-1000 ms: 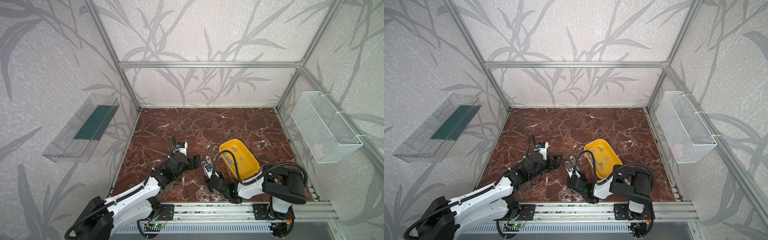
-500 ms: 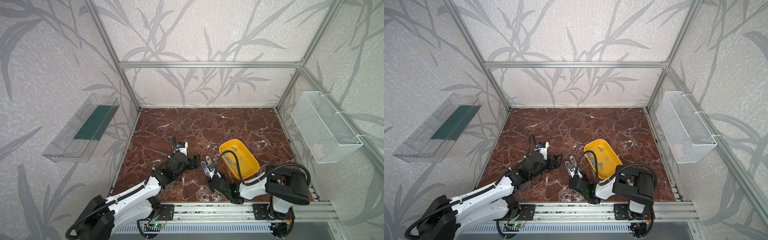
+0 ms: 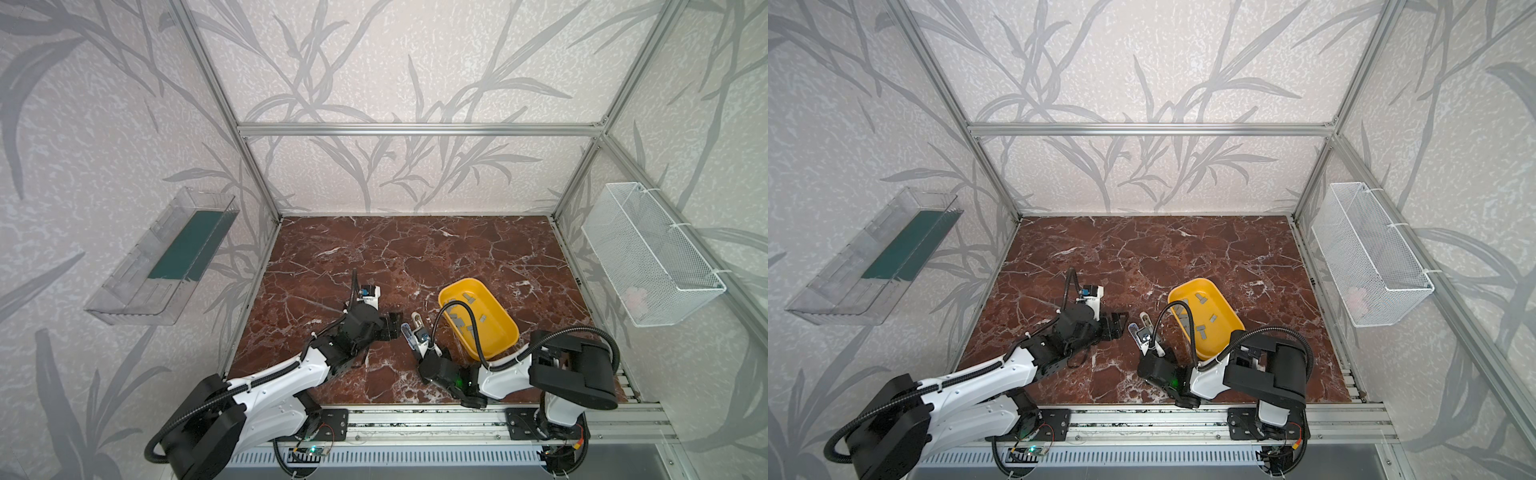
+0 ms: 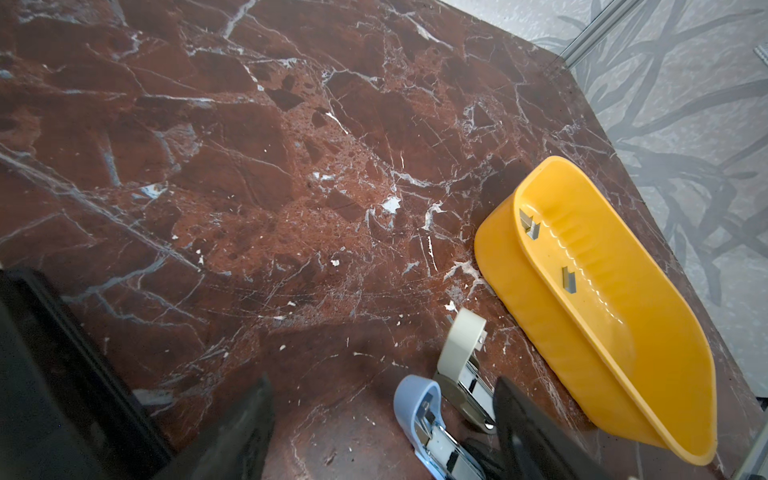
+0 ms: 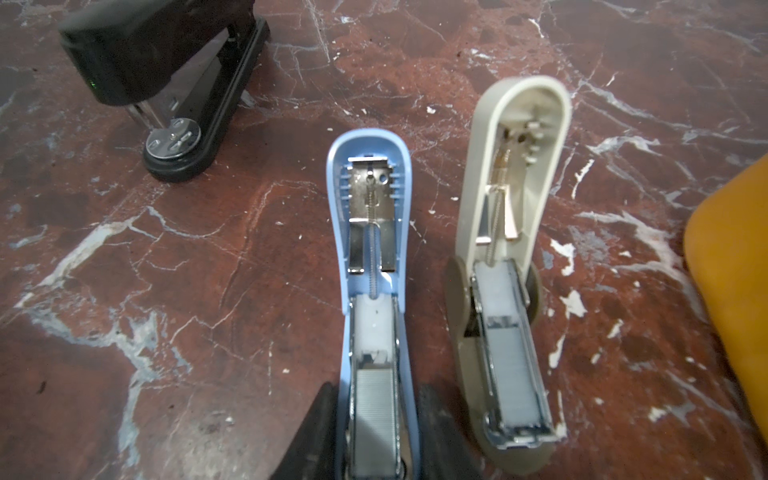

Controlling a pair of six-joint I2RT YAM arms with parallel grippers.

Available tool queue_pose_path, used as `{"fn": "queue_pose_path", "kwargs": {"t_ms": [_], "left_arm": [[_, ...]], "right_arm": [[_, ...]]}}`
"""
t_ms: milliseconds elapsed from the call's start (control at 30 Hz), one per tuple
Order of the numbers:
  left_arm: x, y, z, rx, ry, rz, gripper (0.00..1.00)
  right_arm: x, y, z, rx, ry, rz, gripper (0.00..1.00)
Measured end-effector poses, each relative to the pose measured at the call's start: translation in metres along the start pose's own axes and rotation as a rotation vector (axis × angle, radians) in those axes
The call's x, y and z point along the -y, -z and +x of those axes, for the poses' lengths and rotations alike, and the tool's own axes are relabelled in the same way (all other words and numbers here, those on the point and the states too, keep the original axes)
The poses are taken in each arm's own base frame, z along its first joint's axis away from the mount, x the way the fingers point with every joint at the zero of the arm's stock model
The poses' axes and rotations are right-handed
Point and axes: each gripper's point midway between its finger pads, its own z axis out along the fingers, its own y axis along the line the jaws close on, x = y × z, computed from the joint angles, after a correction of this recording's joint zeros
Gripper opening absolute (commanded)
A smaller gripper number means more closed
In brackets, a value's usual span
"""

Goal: Load the staples into the stapler

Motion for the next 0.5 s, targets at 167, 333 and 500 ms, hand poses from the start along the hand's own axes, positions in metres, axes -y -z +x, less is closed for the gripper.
{"fn": "queue_pose_path", "kwargs": {"t_ms": [167, 333, 500], "left_arm": [[-0.004, -0.017, 0.011, -0.043, 0.042, 0.002, 0.74], [-0.006, -0.032, 0.024, -0.086, 0.065, 0.006, 0.68], [-0.003, -0.040, 0.030, -0.105, 0.074, 0.031, 0.63]], "right_arm": [[-0.001, 0.001, 0.001, 0.009, -0.008, -0.014, 0.29], [-0.001, 0.002, 0.001, 0.017, -0.015, -0.026, 0.28], [-0.002, 0.002, 0.001, 0.024, -0.024, -0.038, 0.28]]}}
